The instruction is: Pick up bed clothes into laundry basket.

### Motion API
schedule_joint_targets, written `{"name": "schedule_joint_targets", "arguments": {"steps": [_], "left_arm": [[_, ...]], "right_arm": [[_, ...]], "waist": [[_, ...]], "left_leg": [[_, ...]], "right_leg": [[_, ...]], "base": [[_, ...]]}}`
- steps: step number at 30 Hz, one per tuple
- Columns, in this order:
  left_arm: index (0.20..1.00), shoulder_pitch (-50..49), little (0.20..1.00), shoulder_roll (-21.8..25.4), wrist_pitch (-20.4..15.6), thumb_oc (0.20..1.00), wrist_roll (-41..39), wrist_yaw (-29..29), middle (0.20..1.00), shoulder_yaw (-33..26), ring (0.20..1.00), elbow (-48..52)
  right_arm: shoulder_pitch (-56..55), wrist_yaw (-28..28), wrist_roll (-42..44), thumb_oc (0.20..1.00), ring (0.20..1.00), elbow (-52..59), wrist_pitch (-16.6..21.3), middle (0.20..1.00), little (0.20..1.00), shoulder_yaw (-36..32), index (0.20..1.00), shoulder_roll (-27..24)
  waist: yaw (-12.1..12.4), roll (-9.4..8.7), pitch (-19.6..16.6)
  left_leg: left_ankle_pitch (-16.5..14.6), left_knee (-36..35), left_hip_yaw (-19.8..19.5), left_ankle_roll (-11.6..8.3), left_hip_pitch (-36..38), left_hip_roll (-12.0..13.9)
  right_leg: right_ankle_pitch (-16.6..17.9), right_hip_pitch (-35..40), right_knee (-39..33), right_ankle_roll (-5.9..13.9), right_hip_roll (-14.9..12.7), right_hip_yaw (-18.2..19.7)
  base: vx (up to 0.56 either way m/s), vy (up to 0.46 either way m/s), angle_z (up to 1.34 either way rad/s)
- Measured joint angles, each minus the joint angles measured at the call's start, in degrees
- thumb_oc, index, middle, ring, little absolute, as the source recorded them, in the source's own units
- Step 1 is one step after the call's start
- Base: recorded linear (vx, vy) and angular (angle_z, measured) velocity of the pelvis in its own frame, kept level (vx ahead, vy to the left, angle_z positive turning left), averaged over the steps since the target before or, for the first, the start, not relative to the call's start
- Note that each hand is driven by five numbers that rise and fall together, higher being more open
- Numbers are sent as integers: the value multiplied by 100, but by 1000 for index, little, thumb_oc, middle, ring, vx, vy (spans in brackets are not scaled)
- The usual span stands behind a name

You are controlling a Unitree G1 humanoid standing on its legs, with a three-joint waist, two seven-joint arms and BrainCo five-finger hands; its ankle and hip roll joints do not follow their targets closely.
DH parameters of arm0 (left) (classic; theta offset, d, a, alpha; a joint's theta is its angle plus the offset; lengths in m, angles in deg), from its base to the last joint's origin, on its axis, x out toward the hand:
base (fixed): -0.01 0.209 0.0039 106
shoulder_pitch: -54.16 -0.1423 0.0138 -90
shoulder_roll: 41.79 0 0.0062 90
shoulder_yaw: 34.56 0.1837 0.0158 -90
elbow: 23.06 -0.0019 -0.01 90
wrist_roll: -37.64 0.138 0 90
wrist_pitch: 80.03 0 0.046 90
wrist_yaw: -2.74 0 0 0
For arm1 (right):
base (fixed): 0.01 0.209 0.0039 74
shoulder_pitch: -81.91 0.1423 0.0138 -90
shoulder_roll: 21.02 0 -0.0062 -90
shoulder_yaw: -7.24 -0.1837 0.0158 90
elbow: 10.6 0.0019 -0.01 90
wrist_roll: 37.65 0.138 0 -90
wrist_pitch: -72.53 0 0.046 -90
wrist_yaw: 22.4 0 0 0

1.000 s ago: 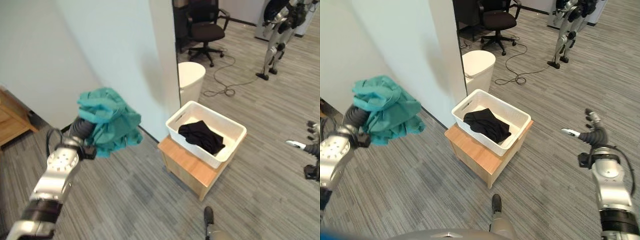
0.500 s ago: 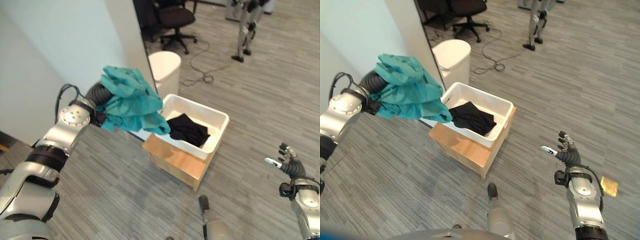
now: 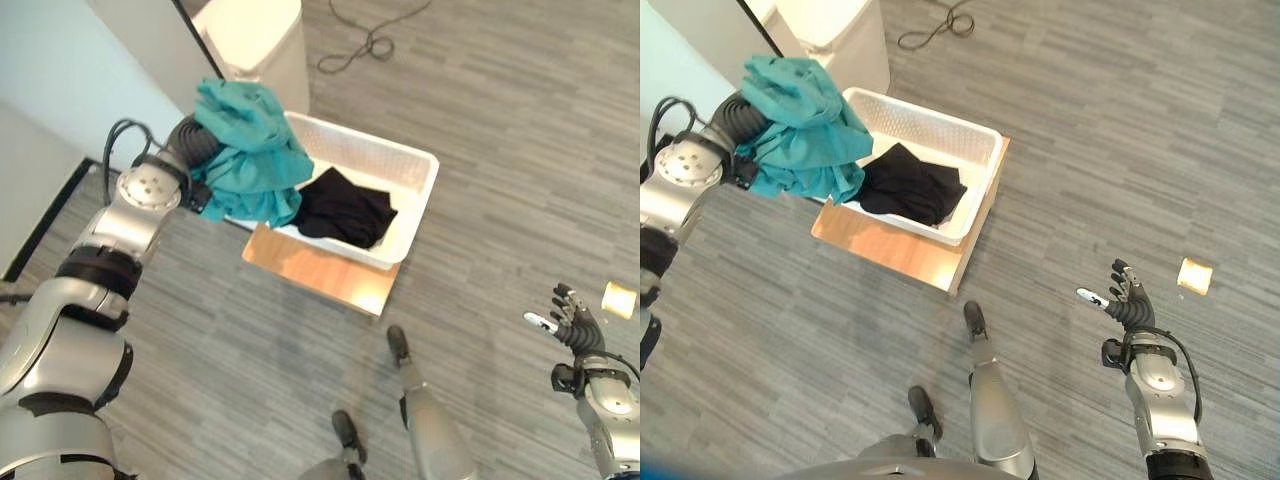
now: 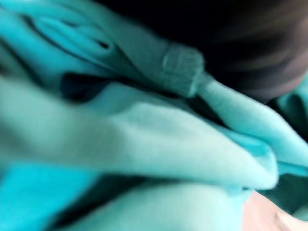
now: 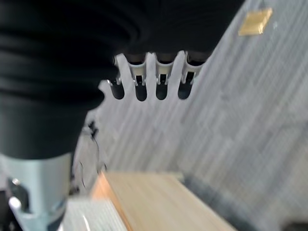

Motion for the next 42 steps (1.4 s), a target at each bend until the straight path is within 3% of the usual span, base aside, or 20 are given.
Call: {"name": "schedule_joint_targets", "arguments": {"steps": [3,9,16,17,18,19,21,22,23,26,36,40,41,42], "left_arm": [[200,301,200,-92,-3,200,208,-13,200,358,200,-10],[200,1086,200,-398,-48,200,639,-3,200,928,200,-239],[200,1350,200,-456,-157,200,1150,12,200,993,200,-1115],[235,1336,235,-497,-191,235,1293,40,235,975,235,-1428],[492,1365,492,-713,-190,492,1370,83,492,831,492,-2032],[592,1363,592,-813,-86,592,1408,116,592,731,592,-2358],[551,1243,551,-907,160,551,1589,173,551,494,551,-2749],[824,1238,824,-905,194,824,1614,187,824,450,824,-2737],[1000,1239,1000,-900,209,1000,1698,245,1000,343,1000,-2751],[1000,1260,1000,-864,238,1000,1812,321,1000,275,1000,-2749],[1000,1131,1000,-600,-30,1000,1673,482,1000,171,1000,-963],[1000,613,1000,-520,-69,1000,1442,516,1000,-254,1000,-501],[1000,374,1000,-514,-77,1000,1390,532,1000,-489,1000,-341],[1000,-280,1000,-511,-163,1000,1151,634,1000,-1128,1000,176]], "right_arm": [[12,18,0,1000,1000,49,-1,1000,1000,194,1000,64],[36,1,3,1000,1000,193,95,1000,1000,155,1000,52],[35,-74,8,1000,1000,188,191,1000,1000,148,1000,60],[23,-106,7,1000,1000,183,192,1000,1000,167,1000,53],[25,-119,7,1000,1000,171,190,1000,1000,173,1000,68],[34,-126,8,1000,1000,176,194,1000,1000,179,1000,84],[-70,-222,9,1000,1000,162,204,1000,1000,186,1000,100],[-112,-225,10,1000,1000,163,203,1000,1000,194,1000,101],[-172,-225,14,1000,1000,166,204,1000,1000,245,1000,100],[-188,-221,15,1000,1000,169,203,1000,1000,390,1000,94],[-56,-207,0,1000,1000,172,205,1000,1000,388,1000,44],[109,-205,-5,1000,1000,162,200,1000,1000,382,1000,38],[140,-205,-7,1000,1000,158,199,1000,1000,381,1000,37],[194,-206,-9,1000,1000,132,195,1000,1000,379,1000,32]], "waist": [[-71,164,120],[-246,243,229],[-420,349,287],[-455,353,289],[-485,353,289],[-521,354,288],[-528,353,289],[-512,349,291],[-494,349,291],[-470,344,288],[-202,295,263],[-147,288,259],[-90,283,257],[-3,272,248]], "left_leg": [[0,-7,10,1,-80,-3],[0,-13,88,1,-170,-12],[-4,-19,295,0,-199,-40],[-4,-19,327,0,-202,-41],[-4,-19,337,0,-190,-36],[-4,-19,341,-1,-185,-34],[-4,-19,352,-1,-188,-11],[-4,-19,351,-2,-189,0],[-5,-19,336,-4,-196,17],[-6,-21,324,-6,-207,32],[9,-18,183,-29,-240,69],[28,-18,134,-61,-62,109],[26,-19,116,-63,15,115],[26,-20,26,-63,111,133]], "right_leg": [[-24,-81,1,27,3,5],[-16,-230,1,20,36,94],[-42,-364,1,38,115,331],[-44,-379,1,39,126,344],[-43,-374,1,38,136,350],[-34,-369,1,31,140,357],[-13,-379,1,5,172,374],[-4,-379,1,-5,180,370],[-3,-377,1,-8,183,342],[-15,-377,1,-34,191,323],[61,-347,4,-84,171,194],[62,-123,4,-114,177,122],[48,-47,4,-122,180,106],[-13,110,4,-125,172,34]], "base": [[6,7,-5],[9,4,-8],[47,11,-16],[18,-12,-12],[16,-9,-7],[21,-39,-6],[9,-59,-4],[0,-35,5],[0,-47,9],[-4,-55,5],[-2,-22,6],[7,-13,5],[33,-27,13],[58,-31,19]]}}
